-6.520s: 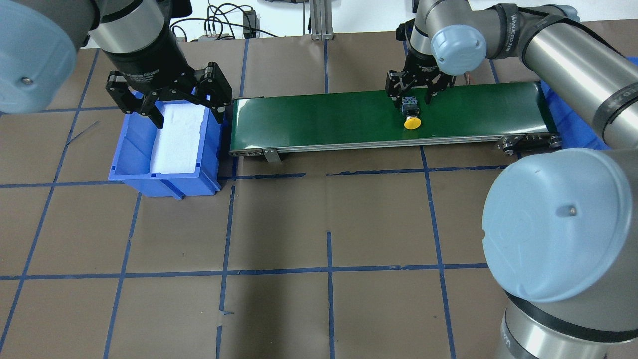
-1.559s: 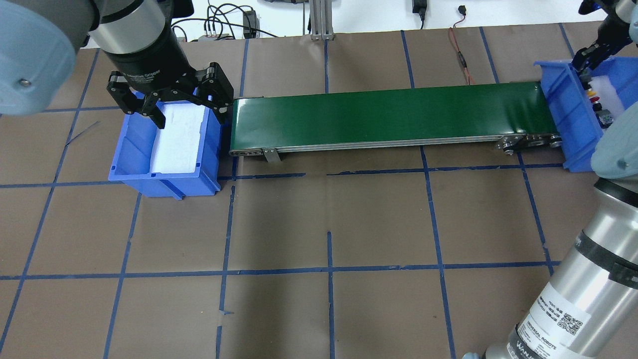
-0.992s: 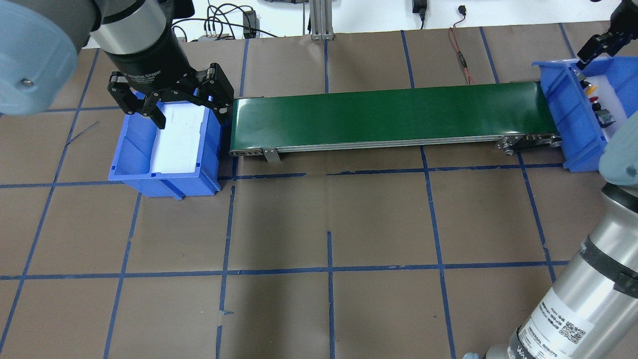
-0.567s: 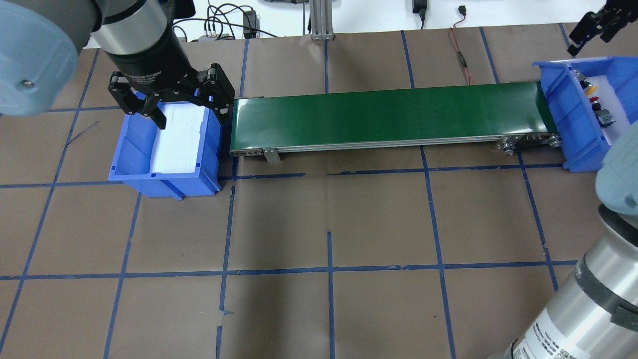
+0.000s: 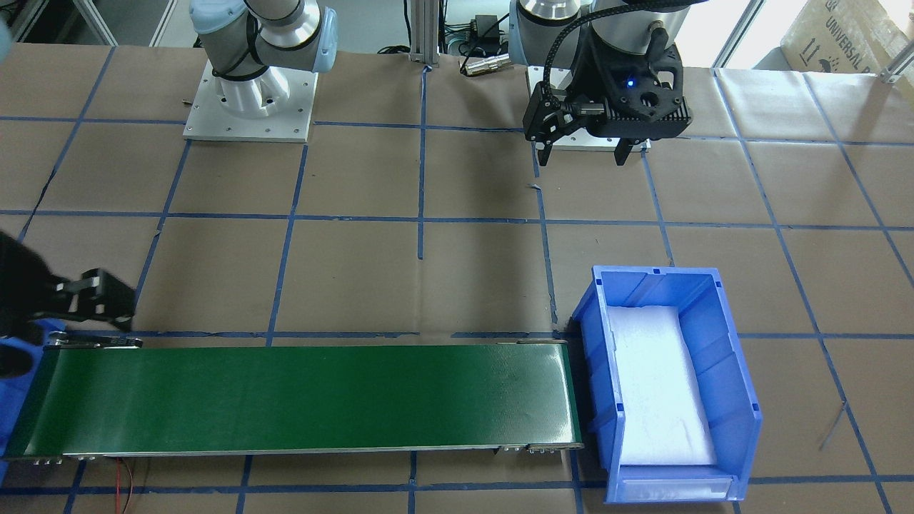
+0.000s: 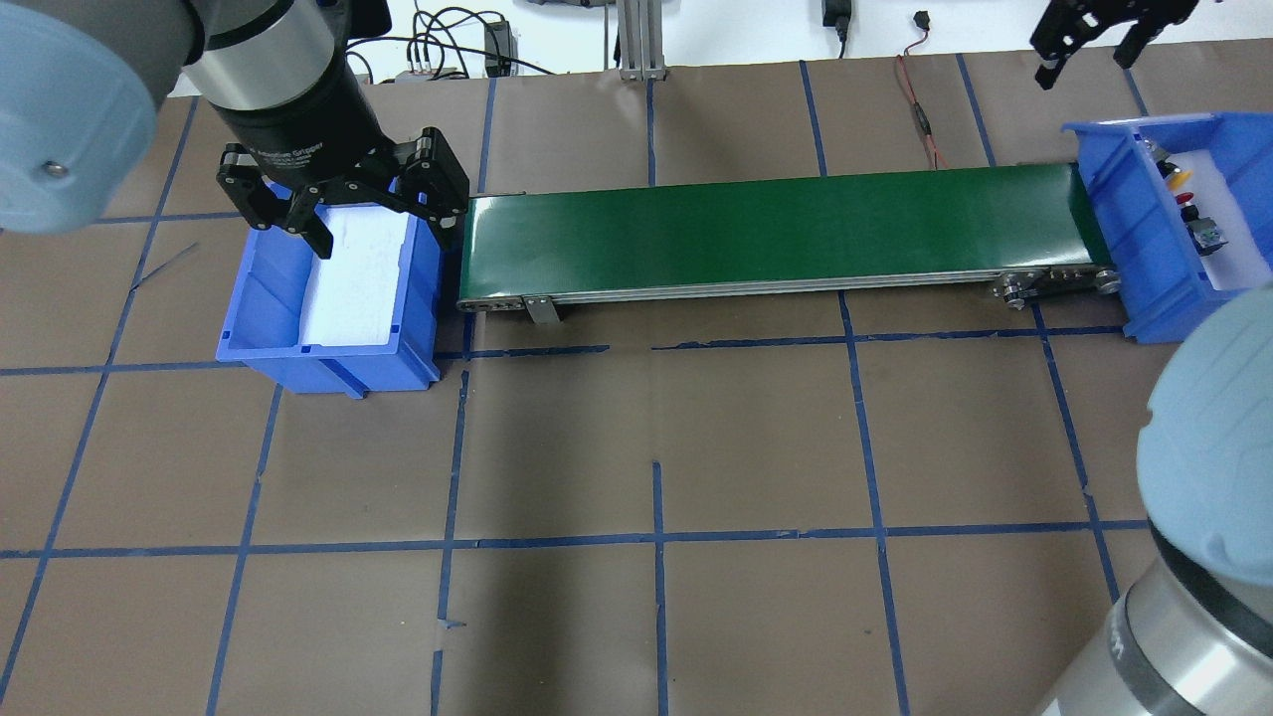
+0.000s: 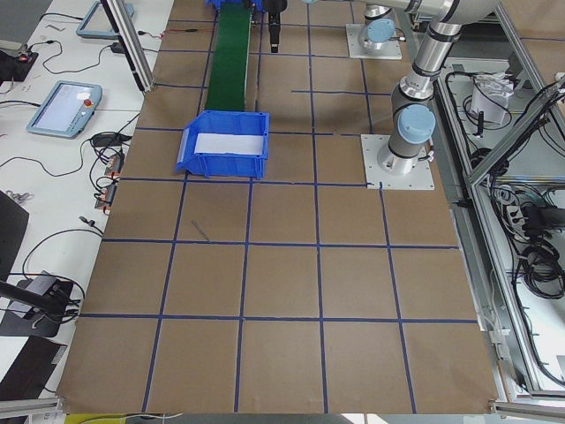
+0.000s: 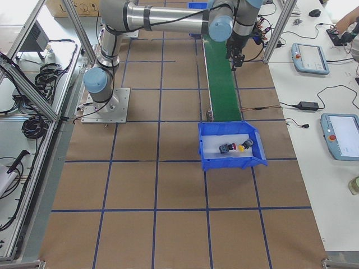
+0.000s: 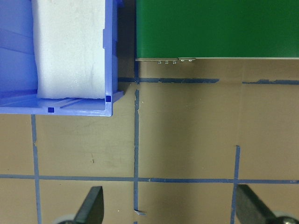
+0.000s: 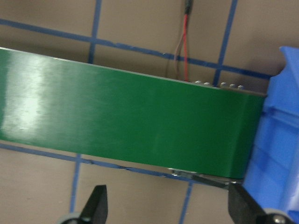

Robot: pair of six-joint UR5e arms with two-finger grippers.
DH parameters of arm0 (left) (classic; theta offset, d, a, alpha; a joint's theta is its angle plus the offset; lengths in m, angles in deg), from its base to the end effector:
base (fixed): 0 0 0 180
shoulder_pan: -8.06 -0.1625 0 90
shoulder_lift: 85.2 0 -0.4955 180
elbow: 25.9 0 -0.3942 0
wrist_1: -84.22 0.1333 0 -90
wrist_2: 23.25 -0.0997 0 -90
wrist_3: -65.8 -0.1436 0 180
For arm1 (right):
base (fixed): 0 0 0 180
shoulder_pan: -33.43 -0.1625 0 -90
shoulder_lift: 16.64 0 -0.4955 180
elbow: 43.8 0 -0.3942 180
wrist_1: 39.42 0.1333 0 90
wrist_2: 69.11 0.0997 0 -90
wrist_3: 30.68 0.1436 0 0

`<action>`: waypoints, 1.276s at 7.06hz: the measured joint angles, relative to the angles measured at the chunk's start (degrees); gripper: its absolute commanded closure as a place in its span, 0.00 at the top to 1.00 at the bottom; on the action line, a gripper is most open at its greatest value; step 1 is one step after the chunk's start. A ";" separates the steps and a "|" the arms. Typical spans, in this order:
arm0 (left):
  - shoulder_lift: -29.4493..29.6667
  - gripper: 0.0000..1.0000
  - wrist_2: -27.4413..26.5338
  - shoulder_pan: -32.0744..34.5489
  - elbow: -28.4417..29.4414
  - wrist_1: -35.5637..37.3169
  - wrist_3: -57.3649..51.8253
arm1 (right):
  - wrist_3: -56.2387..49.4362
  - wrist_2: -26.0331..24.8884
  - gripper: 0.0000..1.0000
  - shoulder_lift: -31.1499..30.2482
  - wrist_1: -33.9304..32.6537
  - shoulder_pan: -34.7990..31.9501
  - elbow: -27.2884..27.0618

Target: Transport two buttons from left to right

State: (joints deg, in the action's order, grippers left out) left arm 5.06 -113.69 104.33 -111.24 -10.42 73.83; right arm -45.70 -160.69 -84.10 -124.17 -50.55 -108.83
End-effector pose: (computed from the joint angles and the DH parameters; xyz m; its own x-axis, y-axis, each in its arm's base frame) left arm -0.1854 -0.4770 0.5442 -0.9995 -0.0307 -0.0082 -0.0307 0.9995 0.0031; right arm 0.0577 -0.6861 0.4886 -0.9874 -0.1575 0.0138 -0.1565 0.9862 0.0547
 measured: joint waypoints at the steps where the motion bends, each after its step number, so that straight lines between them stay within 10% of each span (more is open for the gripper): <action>1: 0.01 1.00 -0.01 -0.01 0.00 0.00 0.00 | 6.70 0.17 0.92 -3.60 -0.13 -3.96 -4.09; 9: 0.09 1.00 -0.37 0.06 -0.02 0.20 -0.06 | 13.31 0.96 0.97 -14.82 -0.80 -7.10 -17.67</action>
State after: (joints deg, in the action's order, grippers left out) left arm 5.15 -114.05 104.39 -111.26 -10.22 73.78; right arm -32.39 -159.73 -98.92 -124.97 -57.65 -126.49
